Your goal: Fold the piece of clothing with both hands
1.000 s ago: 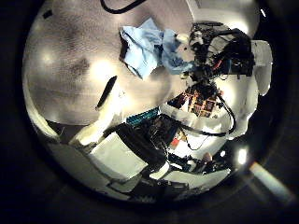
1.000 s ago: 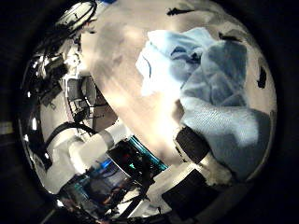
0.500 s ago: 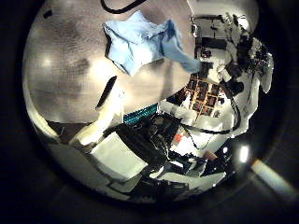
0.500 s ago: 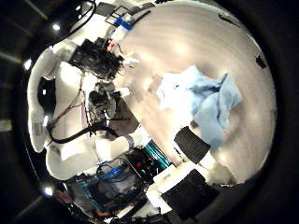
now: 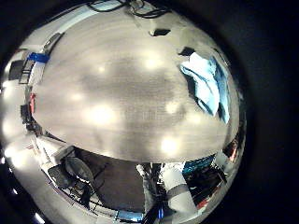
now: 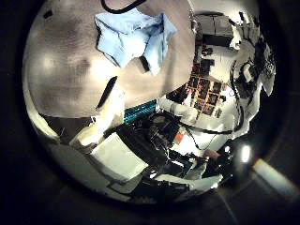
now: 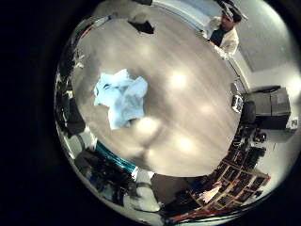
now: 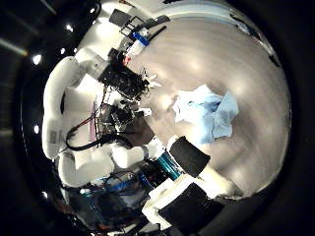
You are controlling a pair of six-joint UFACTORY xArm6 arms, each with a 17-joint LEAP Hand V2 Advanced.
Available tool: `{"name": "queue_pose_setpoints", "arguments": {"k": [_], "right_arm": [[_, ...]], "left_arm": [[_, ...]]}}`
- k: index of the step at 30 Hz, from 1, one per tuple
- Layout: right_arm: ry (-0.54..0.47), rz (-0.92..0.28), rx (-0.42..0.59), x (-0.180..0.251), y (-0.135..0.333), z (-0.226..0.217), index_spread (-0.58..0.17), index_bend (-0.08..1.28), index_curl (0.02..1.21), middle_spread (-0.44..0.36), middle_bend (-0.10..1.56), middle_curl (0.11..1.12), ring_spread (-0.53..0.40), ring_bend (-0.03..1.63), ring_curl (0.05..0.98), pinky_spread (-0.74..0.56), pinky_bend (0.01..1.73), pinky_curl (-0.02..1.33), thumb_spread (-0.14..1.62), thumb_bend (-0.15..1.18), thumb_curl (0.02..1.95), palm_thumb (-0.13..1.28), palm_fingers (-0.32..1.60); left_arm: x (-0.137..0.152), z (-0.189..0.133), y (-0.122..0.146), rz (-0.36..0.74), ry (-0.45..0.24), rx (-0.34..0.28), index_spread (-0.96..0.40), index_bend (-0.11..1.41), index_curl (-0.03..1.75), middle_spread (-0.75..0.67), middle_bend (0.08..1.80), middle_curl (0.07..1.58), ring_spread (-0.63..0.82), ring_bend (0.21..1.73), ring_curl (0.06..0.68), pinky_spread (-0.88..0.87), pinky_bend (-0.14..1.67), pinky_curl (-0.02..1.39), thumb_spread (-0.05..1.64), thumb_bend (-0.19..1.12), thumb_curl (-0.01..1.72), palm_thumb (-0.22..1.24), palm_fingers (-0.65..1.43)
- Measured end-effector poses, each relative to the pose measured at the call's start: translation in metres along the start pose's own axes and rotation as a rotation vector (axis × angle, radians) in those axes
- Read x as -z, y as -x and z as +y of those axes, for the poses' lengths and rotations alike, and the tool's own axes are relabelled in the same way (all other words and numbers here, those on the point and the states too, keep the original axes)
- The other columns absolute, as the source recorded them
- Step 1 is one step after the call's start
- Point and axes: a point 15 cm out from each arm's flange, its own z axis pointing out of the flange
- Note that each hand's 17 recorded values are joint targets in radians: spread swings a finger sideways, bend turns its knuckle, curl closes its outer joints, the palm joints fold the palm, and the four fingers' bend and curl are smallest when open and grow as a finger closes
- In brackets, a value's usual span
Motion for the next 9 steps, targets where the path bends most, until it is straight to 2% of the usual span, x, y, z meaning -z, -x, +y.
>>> {"name": "queue_pose_setpoints", "arguments": {"k": [3,9], "right_arm": [[0.068,0.0,-0.062,0.003,-0.025,0.027,-0.417,0.17,0.29,-0.032,0.24,0.34,0.188,0.59,0.241,0.49,0.64,0.43,1.17,-0.02,0.47,0.59,0.14],[0.086,0.046,-0.152,0.021,-0.061,0.061,-0.395,0.17,0.3,-0.027,0.24,0.35,0.184,0.57,0.228,0.48,0.6,0.4,1.22,-0.01,0.44,0.61,0.16]], "left_arm": [[0.001,-0.003,-0.011,-0.011,0.001,0.017,-0.03,0.19,0.43,0.16,0.18,0.33,0.29,0.61,0.219,0.25,0.3,0.38,1.16,-0.02,0.34,0.53,0.23],[-0.004,-0.007,-0.038,-0.03,0.023,0.051,-0.03,0.19,0.43,0.16,0.18,0.33,0.28,0.61,0.219,0.25,0.3,0.38,1.16,-0.02,0.34,0.53,0.23]]}}
